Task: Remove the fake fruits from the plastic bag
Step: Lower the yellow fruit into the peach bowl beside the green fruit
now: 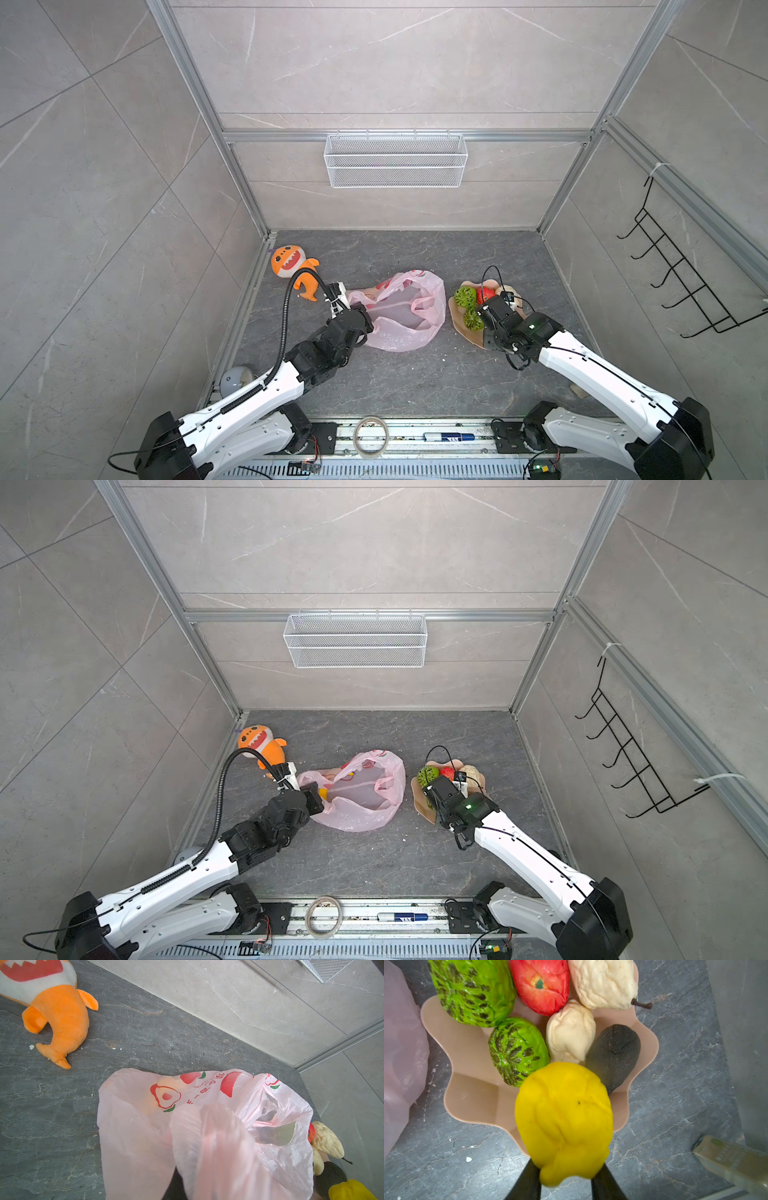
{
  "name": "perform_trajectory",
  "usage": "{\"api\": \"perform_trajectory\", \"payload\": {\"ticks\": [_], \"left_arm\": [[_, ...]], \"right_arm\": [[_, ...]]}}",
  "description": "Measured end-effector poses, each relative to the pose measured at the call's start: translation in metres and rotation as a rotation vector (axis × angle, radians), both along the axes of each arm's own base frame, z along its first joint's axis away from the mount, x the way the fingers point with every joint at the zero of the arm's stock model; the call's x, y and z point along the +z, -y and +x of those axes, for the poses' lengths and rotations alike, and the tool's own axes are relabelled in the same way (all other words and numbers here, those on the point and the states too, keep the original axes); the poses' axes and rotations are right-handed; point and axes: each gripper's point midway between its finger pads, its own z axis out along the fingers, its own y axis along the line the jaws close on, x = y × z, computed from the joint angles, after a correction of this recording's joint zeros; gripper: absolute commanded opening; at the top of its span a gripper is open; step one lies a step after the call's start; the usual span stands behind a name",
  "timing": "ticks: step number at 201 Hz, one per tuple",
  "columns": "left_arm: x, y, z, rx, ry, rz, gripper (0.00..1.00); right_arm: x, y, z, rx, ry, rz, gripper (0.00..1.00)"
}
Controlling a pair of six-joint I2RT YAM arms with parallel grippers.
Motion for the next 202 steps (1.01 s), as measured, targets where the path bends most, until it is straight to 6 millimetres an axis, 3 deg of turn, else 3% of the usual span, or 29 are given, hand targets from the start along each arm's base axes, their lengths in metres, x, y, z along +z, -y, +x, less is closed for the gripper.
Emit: {"api": "perform_trajectory", "payload": {"ticks": [56,141,202], "left_arm": [[0.002,-0.001,-0.001,0.000,0.004,-0.004,0.00],[-0.001,-0.002,-0.002,0.000,-0.006,0.007,0.00],[-0.001,-0.002,-0.002,0.000,-0.006,0.007,0.00]], "right_arm": [[-0.020,0.002,0.002,-0.017,-0.044,-0.028,0.36],[-0.031,0.004,0.000,-0.026,-0.063,-0.031,0.40],[-0.032,0.003,-0.001,-0.035,-0.066,-0.021,0.50]]}}
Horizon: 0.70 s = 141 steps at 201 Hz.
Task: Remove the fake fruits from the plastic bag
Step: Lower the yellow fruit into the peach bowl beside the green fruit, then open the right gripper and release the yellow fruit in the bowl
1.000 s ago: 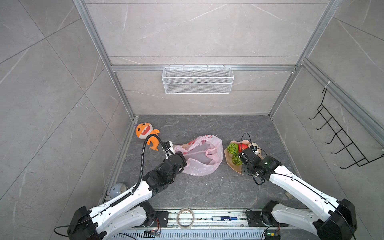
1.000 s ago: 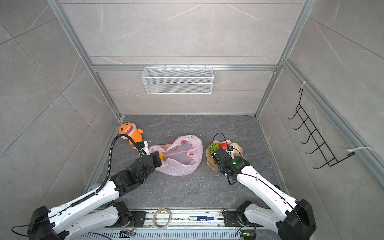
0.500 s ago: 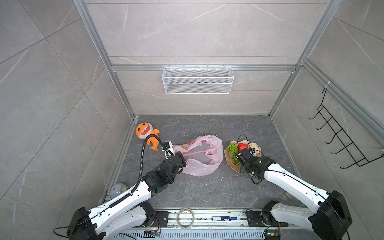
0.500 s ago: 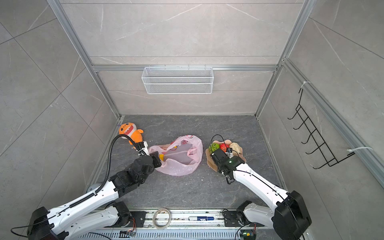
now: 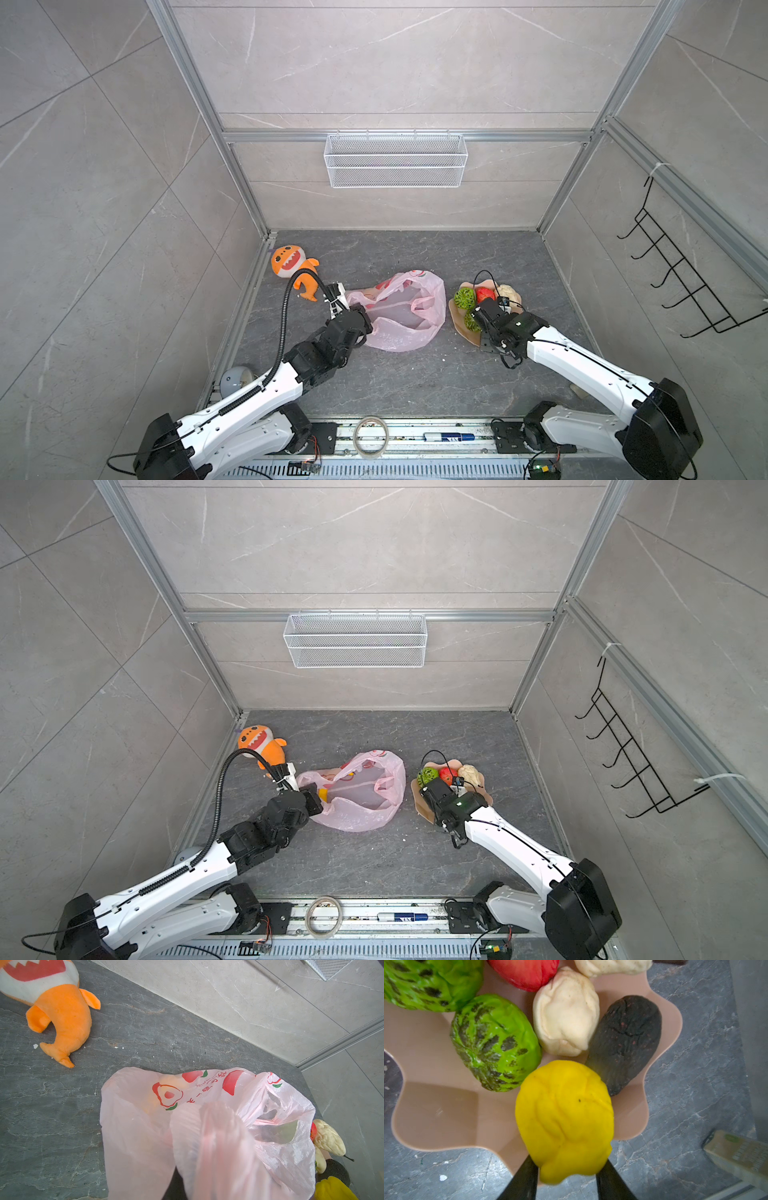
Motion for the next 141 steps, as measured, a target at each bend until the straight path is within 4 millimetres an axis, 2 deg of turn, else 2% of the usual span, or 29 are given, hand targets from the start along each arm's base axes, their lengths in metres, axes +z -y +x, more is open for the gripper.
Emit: {"api": "perform_trajectory", "payload": {"ticks": [65,141], "left_arm": [[0.0000,-0.0002,-0.0002,0.000,0.000,0.001,0.00],[0.0030,-0.0030,-0.0027,0.000,0.003,-0.003,0.00]], "right_arm": [[0.0026,0.0002,-0.0002,-0.013,0.012,0.012,0.58],[0.0078,0.0031,-0.0050,-0.015,0.016,0.015,0.60]]}}
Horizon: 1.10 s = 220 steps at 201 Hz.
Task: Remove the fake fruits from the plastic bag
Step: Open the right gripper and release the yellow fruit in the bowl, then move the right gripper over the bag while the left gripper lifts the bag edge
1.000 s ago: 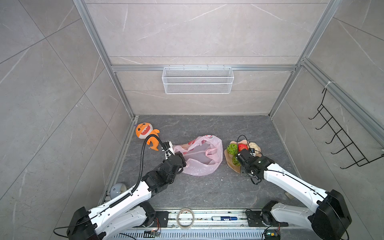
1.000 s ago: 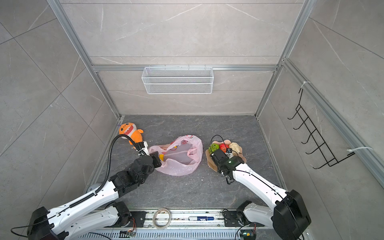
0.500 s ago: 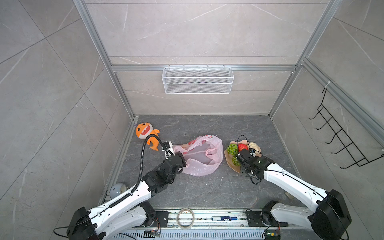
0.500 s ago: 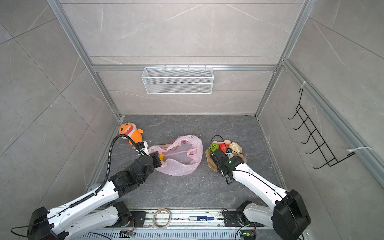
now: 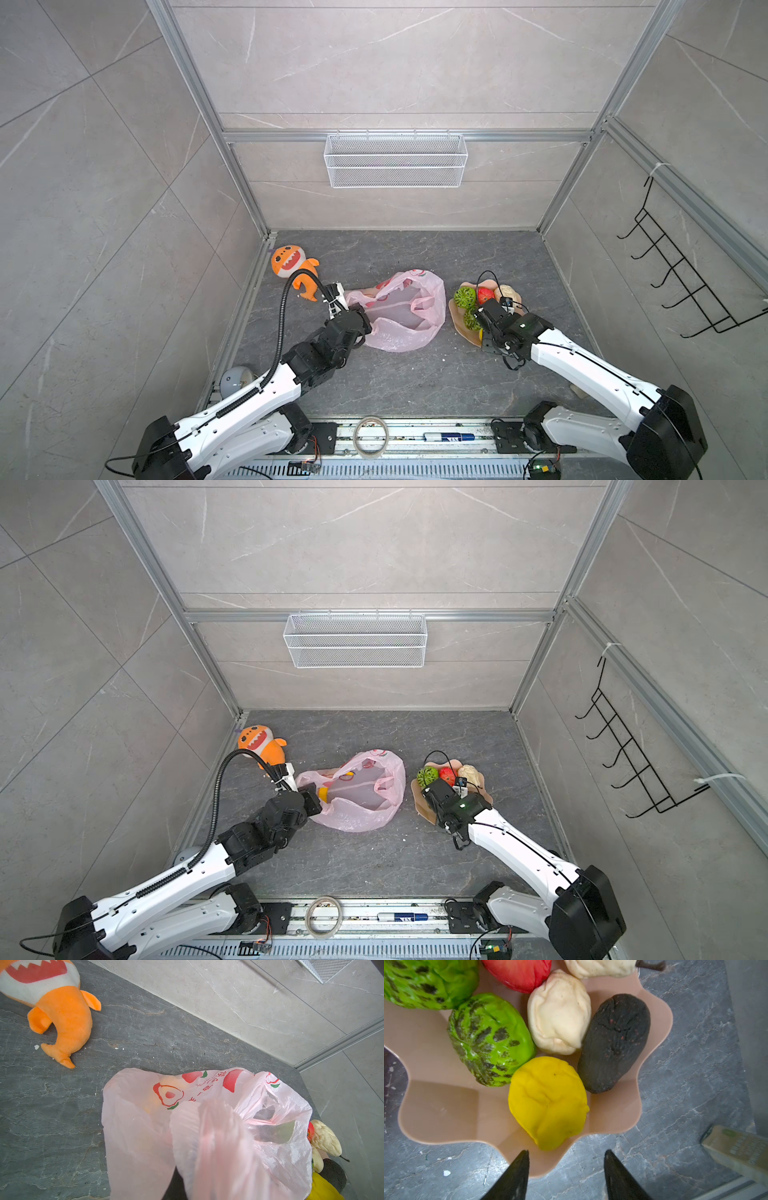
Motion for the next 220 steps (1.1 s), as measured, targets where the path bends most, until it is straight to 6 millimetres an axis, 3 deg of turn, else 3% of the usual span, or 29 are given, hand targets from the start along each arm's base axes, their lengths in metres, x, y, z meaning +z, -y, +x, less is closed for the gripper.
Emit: {"api": "perform_trajectory", "payload": {"ticks": [28,61,87,114,133,164,220], "left_arm": [[-0.008,-0.007,-0.007,0.002,-0.037,0.030,0.00],[-0.019,-0.016,-0.022,-0.017,-0.122,0.079,0.00],[-0.019,-0.025,-0.032,-0.020,-0.167,0.095,0.00],[-0.023,-0.030,-0.037,-0.014,-0.195,0.115,0.00],[-0.034,-0.029,-0.036,-0.010,-0.229,0.144,0.00],[-0.052,-0.020,-0.035,-0.021,-0.284,0.159,0.00],[-0.054,-0.020,-0.036,0.000,-0.295,0.111,0.00]], "right_arm": [[0.018,-0.009,0.006,0.031,0.031,0.044,0.60],[0.058,-0.041,0.025,0.143,0.092,0.160,0.58],[0.087,-0.080,0.041,0.277,0.139,0.238,0.56],[0.103,-0.140,0.046,0.456,0.157,0.314,0.50],[0.099,-0.180,0.042,0.554,0.138,0.371,0.47],[0.069,-0.230,0.038,0.623,0.067,0.442,0.42],[0.020,-0.268,0.037,0.619,-0.029,0.472,0.38]]}}
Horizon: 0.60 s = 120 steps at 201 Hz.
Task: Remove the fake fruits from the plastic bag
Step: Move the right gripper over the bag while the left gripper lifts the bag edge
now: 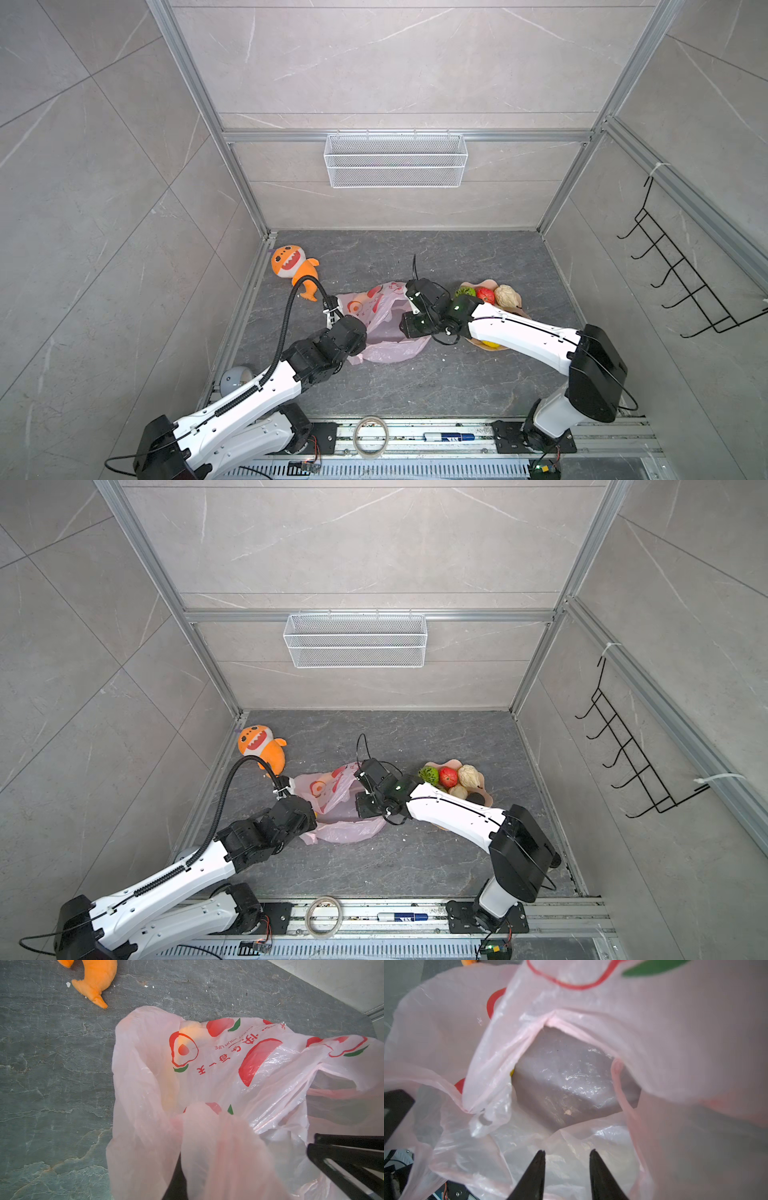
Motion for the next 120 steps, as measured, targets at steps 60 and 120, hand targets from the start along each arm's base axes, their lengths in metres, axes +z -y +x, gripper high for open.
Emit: {"api": "perform_trajectory", "payload": {"ticks": [60,120], "left_arm": [[0.005,-0.004,0.002,0.062,0.024,-0.054,0.00],[0.022,-0.009,0.007,0.106,0.109,-0.108,0.05]], "right_arm": [[-0.025,-0.039,0.013,0.043,0.007,0.009,0.39],[-0.053,-0.058,0.038,0.066,0.108,-0.017,0.49]]}}
